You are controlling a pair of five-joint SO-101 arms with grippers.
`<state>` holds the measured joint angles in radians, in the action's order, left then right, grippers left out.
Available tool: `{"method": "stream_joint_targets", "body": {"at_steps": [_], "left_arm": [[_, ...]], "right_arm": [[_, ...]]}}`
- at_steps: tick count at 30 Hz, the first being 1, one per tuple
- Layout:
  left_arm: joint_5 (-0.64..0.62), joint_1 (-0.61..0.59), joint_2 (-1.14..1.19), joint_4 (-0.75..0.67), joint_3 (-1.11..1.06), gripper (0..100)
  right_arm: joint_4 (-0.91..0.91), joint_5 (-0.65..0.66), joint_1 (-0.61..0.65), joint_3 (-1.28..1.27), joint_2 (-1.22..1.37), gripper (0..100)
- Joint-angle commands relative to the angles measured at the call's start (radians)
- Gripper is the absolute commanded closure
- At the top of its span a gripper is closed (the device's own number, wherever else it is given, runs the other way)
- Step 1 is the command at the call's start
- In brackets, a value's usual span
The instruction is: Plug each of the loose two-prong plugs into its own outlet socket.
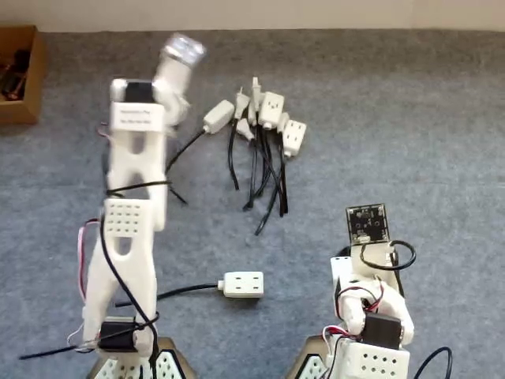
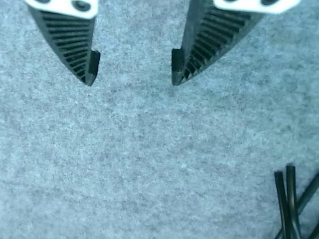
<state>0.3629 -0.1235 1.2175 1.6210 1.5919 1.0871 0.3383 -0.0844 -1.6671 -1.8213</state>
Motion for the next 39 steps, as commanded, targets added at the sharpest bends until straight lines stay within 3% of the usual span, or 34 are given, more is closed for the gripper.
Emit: {"method": "stream_joint_targets", "body": {"at_steps": [1, 5, 9, 13, 18, 27, 39], "left_arm": [[-0.054, -0.045, -0.168, 0.077, 0.071, 100], [-0.06, -0.054, -0.266, 0.155, 0.07, 100], [-0.008, -0.021, -0.337, 0.16, 0.058, 100], [0.041, 0.082, -0.426, 0.158, -0.125, 100], [0.052, 0.275, -0.572, 0.157, -0.446, 100], [0.098, 0.636, -0.74, 0.153, -1.003, 100], [0.083, 0.823, -0.553, -0.018, -1.067, 100]], "right_arm": [[-0.018, 0.0, -0.01, -0.099, -0.013, 75.9], [-0.018, 0.0, -0.047, -0.097, -0.013, 75.9], [-0.013, 0.0, -0.232, -0.056, -0.013, 75.9], [0.097, 0.003, -0.363, 0.05, -0.013, 75.9], [0.147, 0.169, -0.325, 0.114, -0.012, 75.9], [0.156, 0.176, -0.302, 0.136, -0.007, 75.9], [0.107, 0.08, -0.332, 0.022, -0.012, 75.9]]}}
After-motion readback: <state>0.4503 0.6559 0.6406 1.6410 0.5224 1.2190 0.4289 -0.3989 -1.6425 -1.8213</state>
